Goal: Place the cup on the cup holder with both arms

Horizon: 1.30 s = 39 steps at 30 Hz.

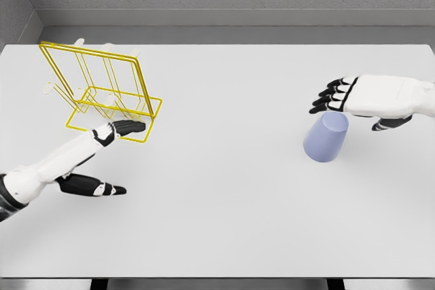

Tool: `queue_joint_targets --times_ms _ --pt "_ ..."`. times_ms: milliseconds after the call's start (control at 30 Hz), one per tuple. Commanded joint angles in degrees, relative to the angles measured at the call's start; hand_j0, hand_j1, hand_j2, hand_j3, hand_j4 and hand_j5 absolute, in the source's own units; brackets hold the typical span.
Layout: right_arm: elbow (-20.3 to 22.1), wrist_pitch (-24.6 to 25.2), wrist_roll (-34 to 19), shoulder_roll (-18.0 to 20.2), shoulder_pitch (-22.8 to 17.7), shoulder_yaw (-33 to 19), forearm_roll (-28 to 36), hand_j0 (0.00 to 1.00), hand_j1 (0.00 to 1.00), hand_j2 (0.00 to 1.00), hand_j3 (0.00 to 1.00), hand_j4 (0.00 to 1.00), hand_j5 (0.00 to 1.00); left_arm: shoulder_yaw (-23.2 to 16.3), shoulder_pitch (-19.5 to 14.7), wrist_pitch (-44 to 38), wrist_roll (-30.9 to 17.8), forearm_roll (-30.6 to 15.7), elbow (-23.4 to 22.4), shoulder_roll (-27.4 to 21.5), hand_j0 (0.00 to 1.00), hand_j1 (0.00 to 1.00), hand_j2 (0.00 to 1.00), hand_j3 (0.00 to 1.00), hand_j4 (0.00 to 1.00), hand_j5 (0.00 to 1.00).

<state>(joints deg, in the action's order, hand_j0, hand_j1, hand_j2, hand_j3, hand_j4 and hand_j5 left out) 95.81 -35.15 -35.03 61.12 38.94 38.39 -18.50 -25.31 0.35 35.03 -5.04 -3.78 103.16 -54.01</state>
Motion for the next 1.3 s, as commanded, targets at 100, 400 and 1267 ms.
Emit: queue_joint_targets --times_ms 100,400,1267 --pt "-0.3 0.2 0.0 -2.4 0.0 2.0 -2.1 1.00 1.00 1.00 1.00 1.00 1.00 -9.4 -4.8 0.0 0.0 -4.3 0.0 2.9 1.00 1.00 1.00 1.00 1.00 1.00" --pt "-5.3 0.2 0.0 -5.1 0.2 3.4 -4.0 1.00 1.00 1.00 1.00 1.00 1.00 -15.6 -10.1 0.0 -0.4 -11.8 0.0 6.6 1.00 1.00 1.00 1.00 1.00 1.00" --pt "-3.4 0.2 0.0 -5.3 0.0 3.8 -5.6 0.72 0.72 0.72 0.72 0.72 0.72 -20.7 -11.6 -18.1 -2.6 -30.0 -0.2 8.7 1.00 1.00 1.00 1.00 1.00 1.00"
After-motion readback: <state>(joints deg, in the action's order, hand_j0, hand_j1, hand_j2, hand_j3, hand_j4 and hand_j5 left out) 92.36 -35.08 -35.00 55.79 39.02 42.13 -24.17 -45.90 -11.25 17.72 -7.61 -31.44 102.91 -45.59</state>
